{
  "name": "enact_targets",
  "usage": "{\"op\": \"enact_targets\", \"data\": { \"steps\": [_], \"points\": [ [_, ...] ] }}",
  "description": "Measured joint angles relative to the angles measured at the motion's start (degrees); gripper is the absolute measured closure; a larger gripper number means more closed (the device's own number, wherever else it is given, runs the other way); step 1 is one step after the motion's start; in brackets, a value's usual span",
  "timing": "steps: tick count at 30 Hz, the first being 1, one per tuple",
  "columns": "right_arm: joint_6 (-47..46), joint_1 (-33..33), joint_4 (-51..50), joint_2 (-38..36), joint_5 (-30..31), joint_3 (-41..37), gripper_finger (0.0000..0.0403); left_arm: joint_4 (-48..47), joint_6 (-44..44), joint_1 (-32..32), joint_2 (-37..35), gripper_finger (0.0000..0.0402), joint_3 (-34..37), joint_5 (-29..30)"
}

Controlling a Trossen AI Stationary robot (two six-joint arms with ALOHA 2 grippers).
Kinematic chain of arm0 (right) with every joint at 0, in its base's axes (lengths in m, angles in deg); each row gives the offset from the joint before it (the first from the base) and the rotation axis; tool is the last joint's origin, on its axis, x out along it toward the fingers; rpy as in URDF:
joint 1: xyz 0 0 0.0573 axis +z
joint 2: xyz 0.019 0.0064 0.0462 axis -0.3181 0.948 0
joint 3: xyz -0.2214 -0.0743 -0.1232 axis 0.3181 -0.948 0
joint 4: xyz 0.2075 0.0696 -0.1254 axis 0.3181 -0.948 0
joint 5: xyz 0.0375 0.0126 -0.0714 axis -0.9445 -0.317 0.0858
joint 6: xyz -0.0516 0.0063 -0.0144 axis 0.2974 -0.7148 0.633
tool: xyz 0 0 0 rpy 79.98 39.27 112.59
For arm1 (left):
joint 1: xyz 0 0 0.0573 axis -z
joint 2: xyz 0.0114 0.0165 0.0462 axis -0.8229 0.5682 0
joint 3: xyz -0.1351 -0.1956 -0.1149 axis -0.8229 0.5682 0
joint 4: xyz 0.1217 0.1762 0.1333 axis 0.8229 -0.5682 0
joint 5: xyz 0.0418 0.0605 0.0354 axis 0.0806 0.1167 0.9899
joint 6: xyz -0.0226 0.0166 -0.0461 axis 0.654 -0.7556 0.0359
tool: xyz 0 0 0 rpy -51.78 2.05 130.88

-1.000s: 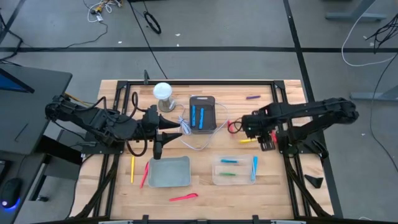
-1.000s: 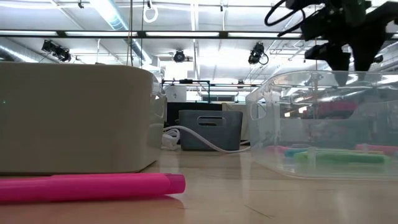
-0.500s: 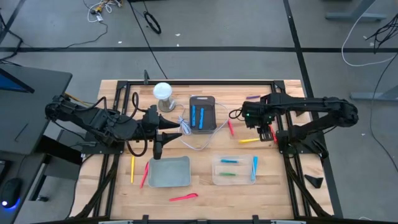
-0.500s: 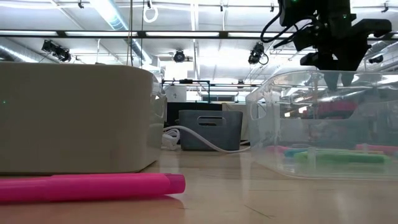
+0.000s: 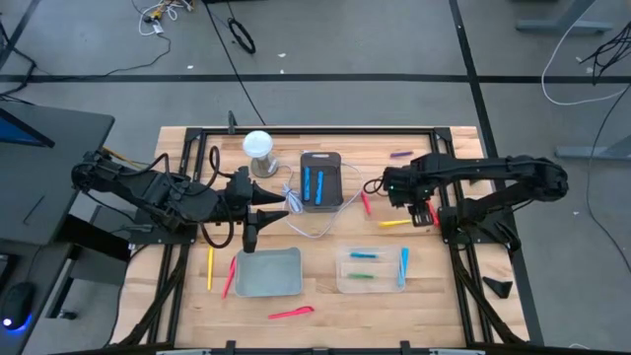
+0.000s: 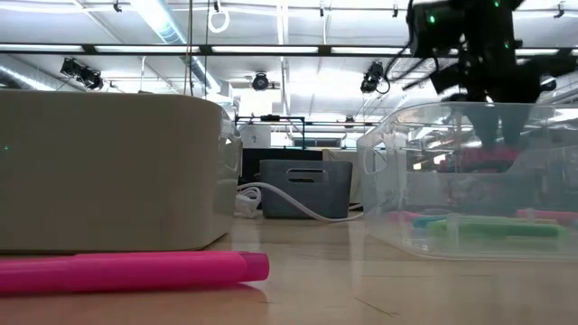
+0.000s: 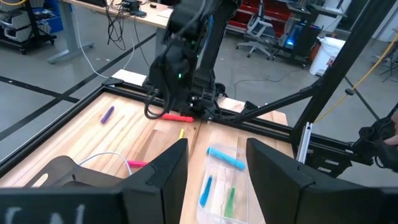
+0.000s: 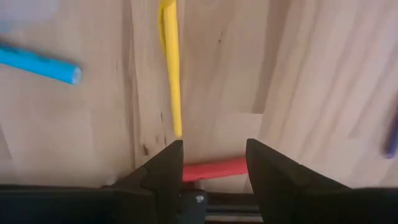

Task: Pick & Place Markers
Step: Put the top yellow highlighter pen into the gray bin

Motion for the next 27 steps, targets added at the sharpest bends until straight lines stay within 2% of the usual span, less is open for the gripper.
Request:
{"op": "enact_targets", "data": {
  "steps": [10, 22, 27],
  "points": [
    [0.15, 0.00, 10.64, 0.07, -0.60, -12.75, 0.0227, -0.46, 0.04, 0.00, 0.00, 0.0232, 0.00, 0.01],
    [-0.11, 3.24, 11.20, 1.26, -1.07, -11.81, 0.0227, -0.59, 0.16, 0.00, -0.01, 0.0232, 0.00, -0.42],
    [-0.23, 4.91, 14.05, 4.90, -0.61, -11.81, 0.0227, -0.62, 0.11, 0.00, 0.00, 0.0232, 0.00, -0.62]
  ]
}}
